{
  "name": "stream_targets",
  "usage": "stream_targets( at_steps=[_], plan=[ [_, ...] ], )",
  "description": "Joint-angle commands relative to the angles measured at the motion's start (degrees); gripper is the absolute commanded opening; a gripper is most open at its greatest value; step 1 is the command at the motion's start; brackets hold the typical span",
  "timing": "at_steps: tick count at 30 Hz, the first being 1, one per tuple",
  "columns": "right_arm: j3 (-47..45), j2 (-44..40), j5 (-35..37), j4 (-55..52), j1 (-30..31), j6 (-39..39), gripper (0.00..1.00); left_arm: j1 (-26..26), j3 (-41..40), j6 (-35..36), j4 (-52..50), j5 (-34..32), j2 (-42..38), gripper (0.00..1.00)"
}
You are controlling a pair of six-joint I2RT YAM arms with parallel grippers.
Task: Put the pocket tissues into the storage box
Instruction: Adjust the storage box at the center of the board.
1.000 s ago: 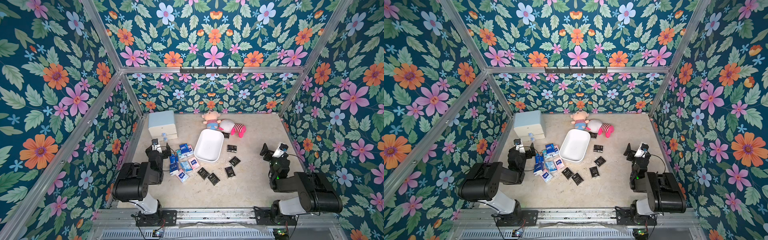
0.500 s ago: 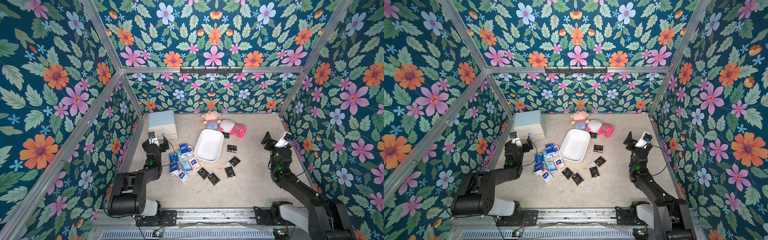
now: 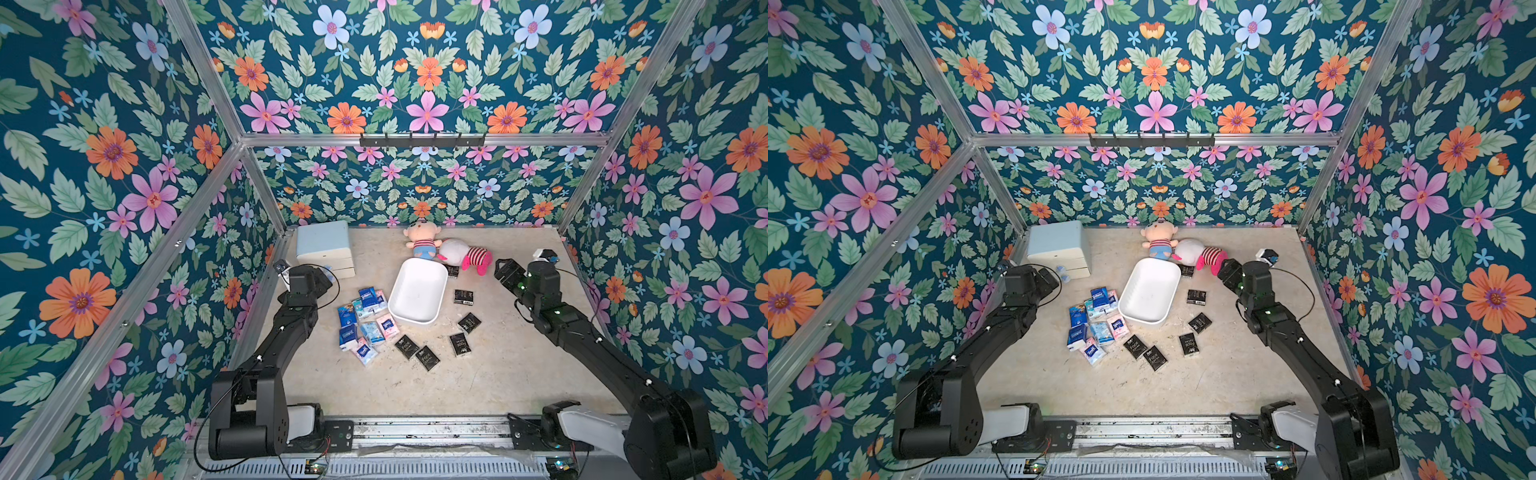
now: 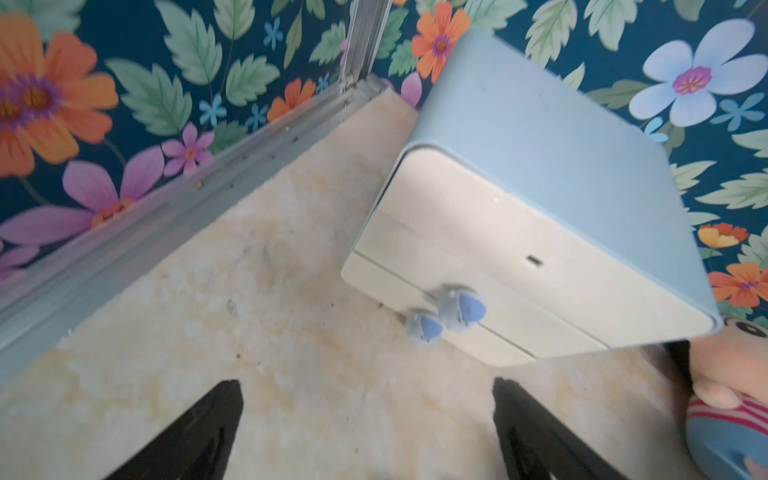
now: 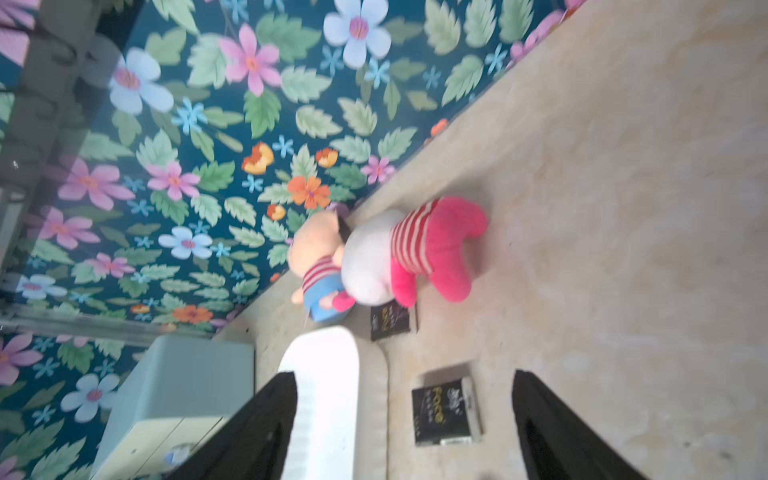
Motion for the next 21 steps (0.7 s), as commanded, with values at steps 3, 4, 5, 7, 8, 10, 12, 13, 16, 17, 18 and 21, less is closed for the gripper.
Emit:
stream_targets(
  at_steps=[3,4,5,7,8,10,12,13,16,17,18,21],
  plan=[
    [6.35,9.65,2.9,-4.57,7.59,4.54,0.84,-1.16,-3.97,-10.74,-10.42,7.99,-5.71,1.0],
    [8.44,12.28,2.68,-5.38,8.97,4.24,0.83,-1.55,-4.9,-11.7,-10.47,9.08,-6.9,1.0],
    [10.58,14.9,2.34,-6.21,10.08,3.72,0.82,-1.91,-5.76,-12.19,-10.41,10.02,-7.92,1.0],
    [14.78,19.66,2.02,-8.61,11.84,3.25,0.81,-2.86,-6.55,-12.66,-10.95,10.73,-9.4,1.0],
    [16.72,21.98,1.51,-9.52,12.53,2.99,0.8,-3.42,-6.7,-12.67,-11.34,10.84,-9.91,1.0],
    [20.04,26.23,0.9,-11.04,13.66,2.8,0.79,-4.35,-6.22,-12.21,-12.91,11.0,-10.15,1.0],
    [23.13,29.86,1.1,-12.84,14.36,2.18,0.77,-5.14,-5.31,-11.37,-14.43,11.29,-10.06,1.0],
    [24.7,31.51,1.72,-14.39,14.65,2.14,0.76,-5.5,-4.95,-10.99,-15.13,11.1,-9.96,1.0],
    [27.93,34.85,3.1,-18.28,14.69,2.16,0.72,-6.14,-4.99,-11.07,-15.84,10.48,-10.43,1.0],
    [28.27,35.46,2.96,-18.57,14.68,2.17,0.7,-6.27,-5.21,-11.28,-15.84,10.31,-10.7,1.0],
    [28.48,36.0,2.13,-18.1,14.65,1.94,0.68,-6.44,-5.5,-11.57,-15.87,10.17,-10.95,1.0],
    [30.26,38.02,0.25,-18.37,14.7,0.89,0.55,-6.76,-5.97,-11.97,-16.13,10.04,-11.79,1.0]
  ],
)
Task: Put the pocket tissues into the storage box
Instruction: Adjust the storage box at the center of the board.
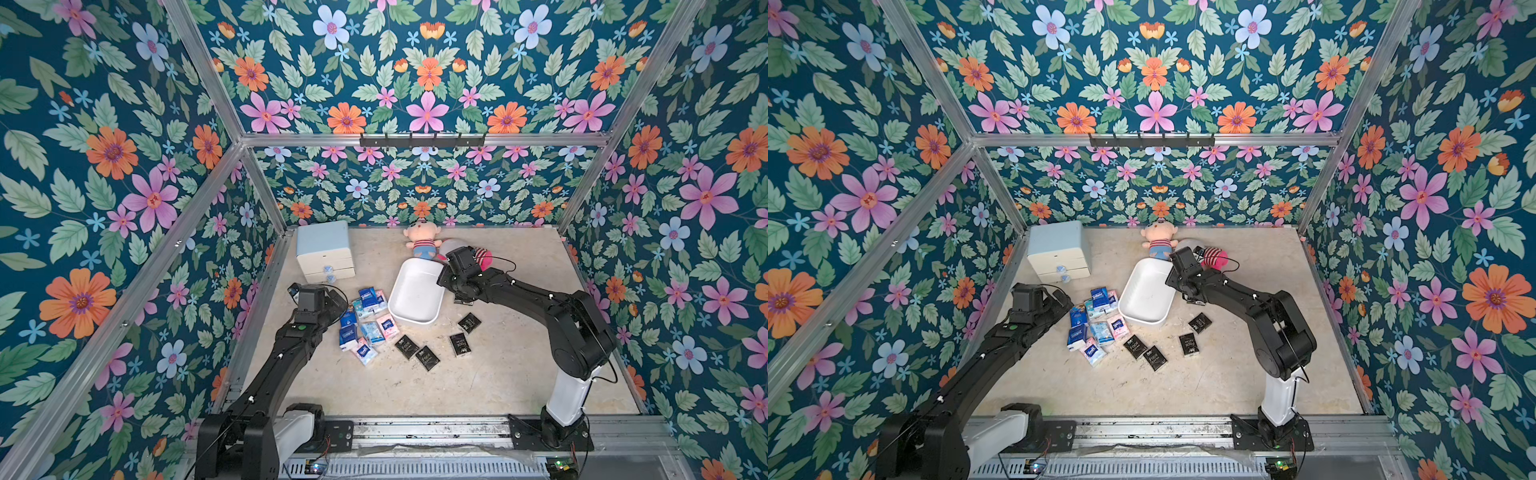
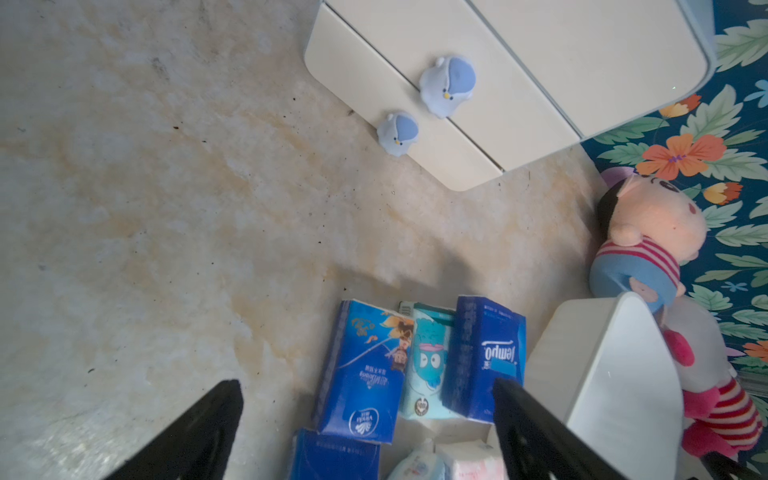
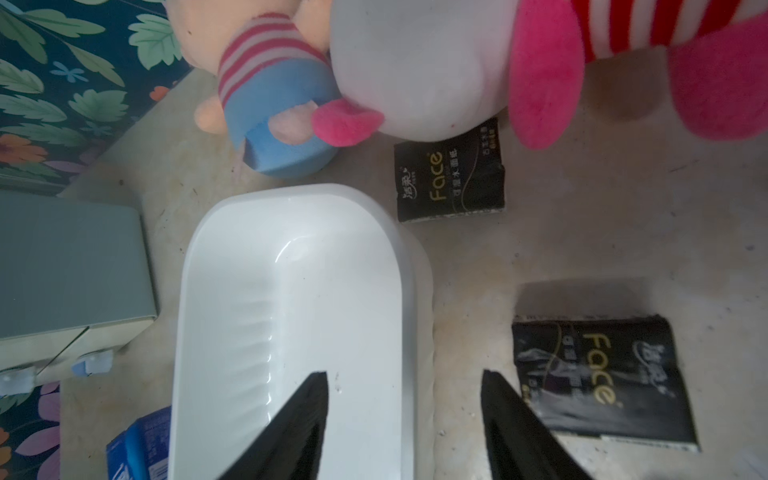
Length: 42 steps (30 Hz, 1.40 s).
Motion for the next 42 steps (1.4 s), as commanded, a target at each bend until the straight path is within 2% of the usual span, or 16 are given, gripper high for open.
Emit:
stream_targets(
  at_steps=[1,9,12,16,19,23,27,32,34,38,42],
  plan=[
    [1.98,2.23,-0.84,-2.27,0.33,-1.68,0.52,-0.38,-0.35,-0.48,-1.64,-0.43,-0.74,1.0],
    [4.88,4.1,2.4,-6.86,0.85,-5.66,0.27,-0.78,-2.73,-0.38,-4.11,-0.79,-4.11,1.0],
    [4.66,3.16,3.88,-8.53,0.83,-9.72,0.16,-0.86,-3.84,-0.45,-4.12,-1.04,-5.43,1.0],
    [3.37,1.29,4.21,-10.12,0.64,-17.44,0.07,-0.94,-3.96,-0.91,-4.21,-0.28,-5.61,1.0],
    [1.97,-0.28,3.93,-10.74,0.11,-22.04,0.07,-1.04,-3.24,-0.68,-4.22,0.0,-5.19,1.0],
    [-1.18,-2.21,-2.16,-9.01,-1.36,-27.76,0.07,-1.22,-1.71,0.42,-4.23,0.09,-4.0,1.0],
    [-1.16,-0.88,-5.18,-9.58,-1.59,-34.18,0.08,-1.54,-0.22,0.58,-4.21,0.35,-2.45,1.0],
    [3.7,2.48,-6.12,-12.05,-1.54,-37.63,0.14,-2.0,0.79,1.19,-4.22,0.62,-1.14,1.0],
    [6.03,3.13,-7.96,-12.95,-1.59,-38.18,0.19,-2.09,0.68,1.24,-4.24,0.46,-1.23,1.0],
    [10.42,3.3,-6.56,-15.21,-0.81,-36.35,0.48,-2.1,-0.12,0.91,-4.21,-0.49,-1.73,1.0],
    [14.58,2.52,-3.11,-17.61,1.6,-33.52,0.62,-2.1,-1.69,-0.16,-2.79,-1.74,-2.64,1.0]
  ],
)
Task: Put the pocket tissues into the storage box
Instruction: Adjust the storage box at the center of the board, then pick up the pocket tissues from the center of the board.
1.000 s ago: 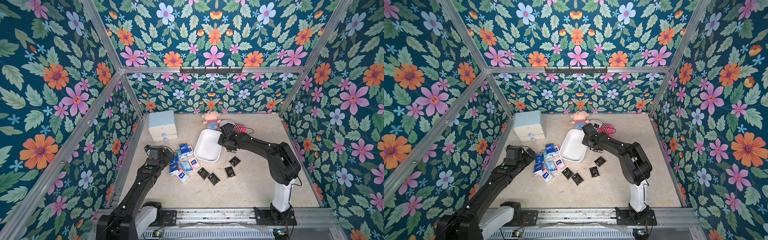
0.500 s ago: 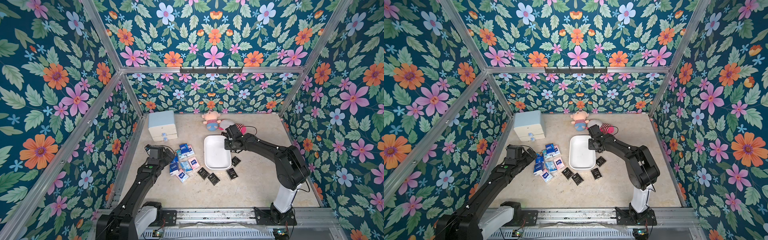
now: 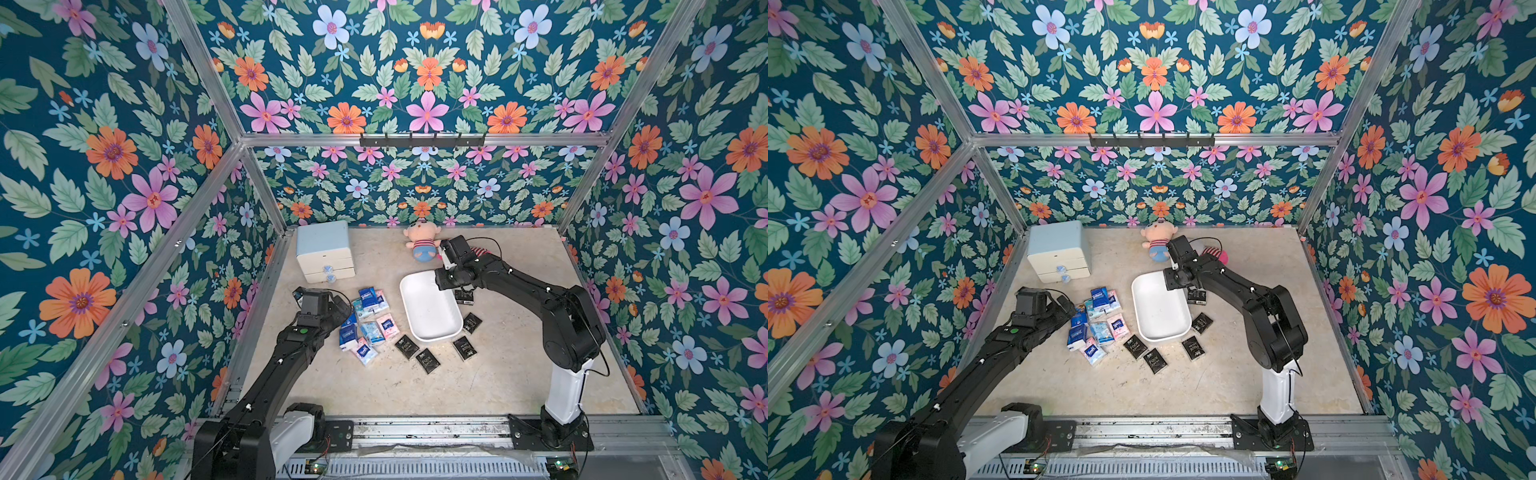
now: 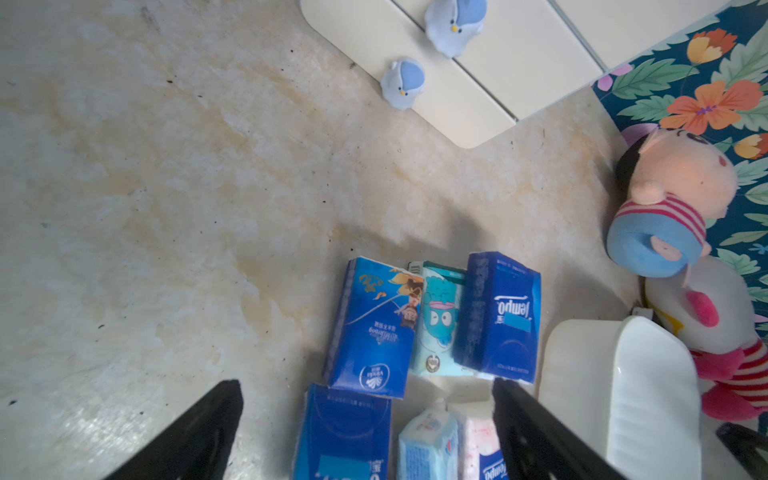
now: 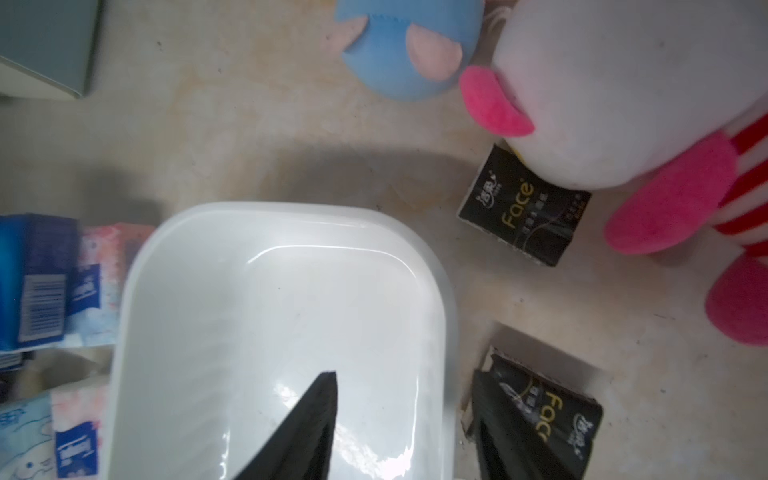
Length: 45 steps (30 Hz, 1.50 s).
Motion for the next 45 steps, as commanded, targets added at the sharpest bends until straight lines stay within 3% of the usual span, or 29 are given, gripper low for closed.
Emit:
stream_targets(
  at_steps=[1,10,18,25,45],
  plan=[
    [2.81,-0.66,2.72,-3.13,2.12,3.4,0.64,0.0,-1.1,-0.91,2.08,-1.49,-0.62,1.0],
    [11.01,4.31,1.58,-0.98,11.94,11.65,0.8,0.42,-2.79,-2.95,3.01,-6.05,1.94,1.0],
    [28.91,18.5,4.33,-6.49,17.65,15.51,0.81,2.76,-2.67,-1.15,-0.45,-6.84,4.7,1.0],
    [42.95,29.17,5.74,-12.81,18.95,18.42,0.81,7.1,-4.81,-3.64,-1.49,-4.28,0.99,1.0],
    [46.13,35.65,5.61,-12.89,21.38,18.81,0.79,9.32,-3.95,-3.39,-6.11,-1.23,-6.24,1.0]
  ],
)
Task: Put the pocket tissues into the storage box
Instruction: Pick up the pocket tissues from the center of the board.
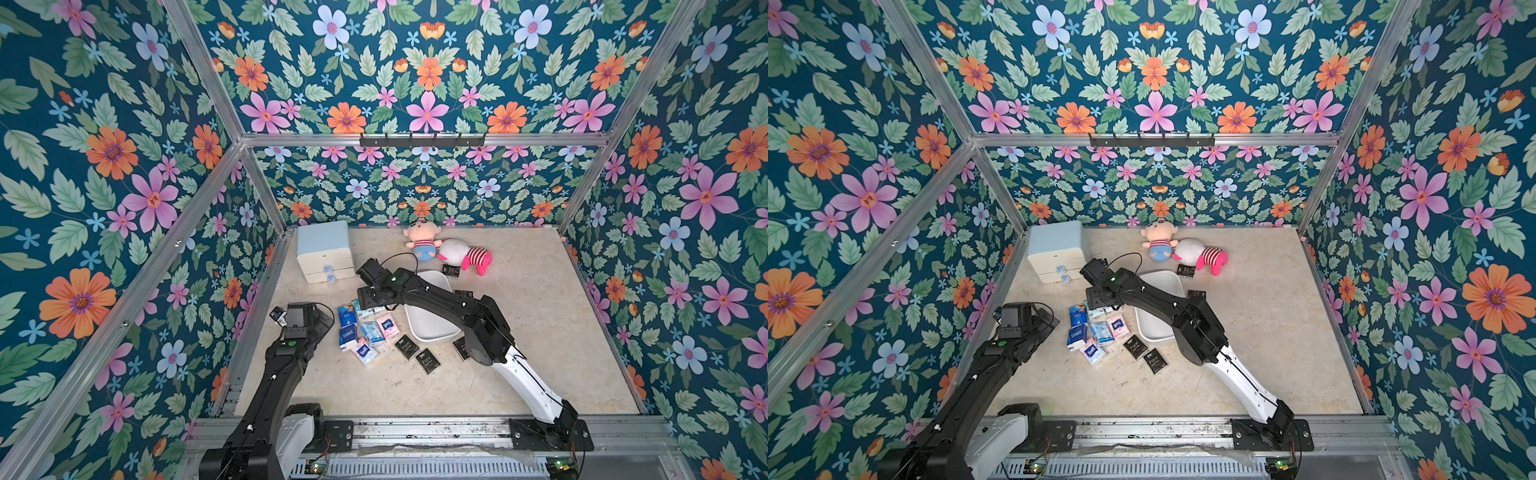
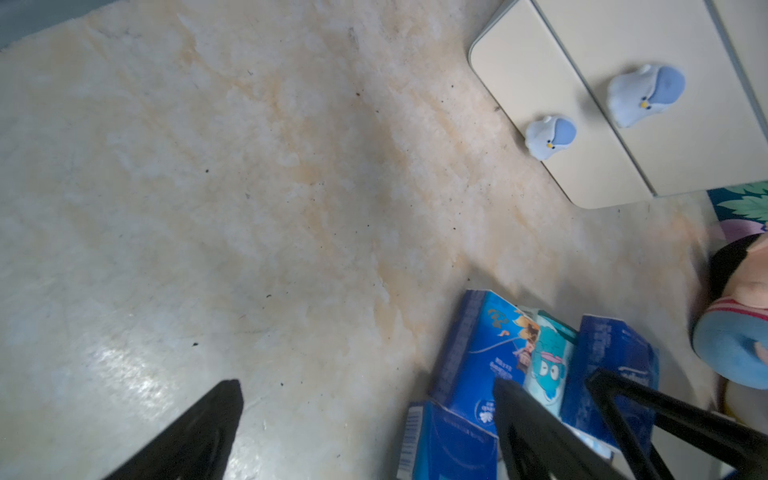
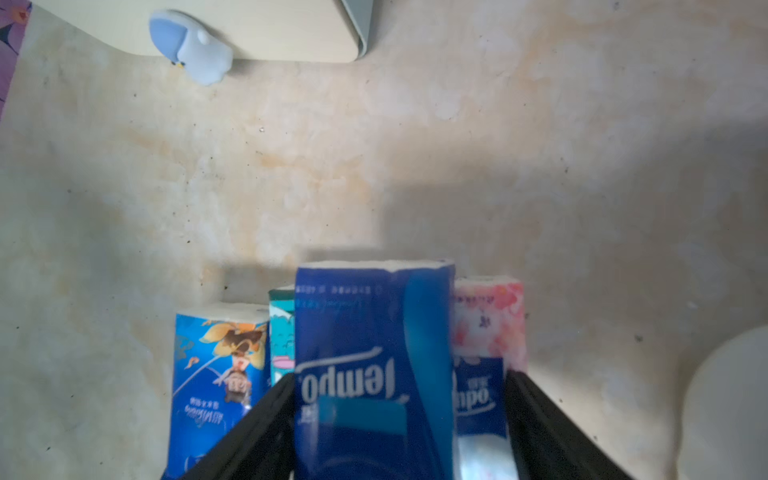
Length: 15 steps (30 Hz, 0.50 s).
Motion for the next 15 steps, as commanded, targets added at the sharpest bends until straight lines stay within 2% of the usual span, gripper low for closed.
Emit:
stream_targets(
  at_steps=[1,6,8,12,15],
  plan=[
    [1.9,1.42,1.45,-1.48,0.24,0.44,0.79,0.05,0.84,-0.15,-1.13,1.02,-0.19,1.0],
    [4.0,2.39,2.26,-3.17,0.2,-0.33,0.72,0.05,1.26,-0.53,-1.18,2.62,-0.07,1.0],
    [3.99,2.13,2.6,-2.93,0.23,-0.53,0.67,0.05,1.22,-0.61,-1.18,3.21,0.08,1.0],
    [3.99,1.35,3.22,-2.46,0.26,-1.31,0.5,0.01,1.24,-0.52,-0.88,4.05,0.34,1.0],
    [3.9,-0.27,3.89,-2.5,0.16,-2.01,0.46,0.04,1.26,0.34,-0.45,4.47,0.64,1.0]
  ],
)
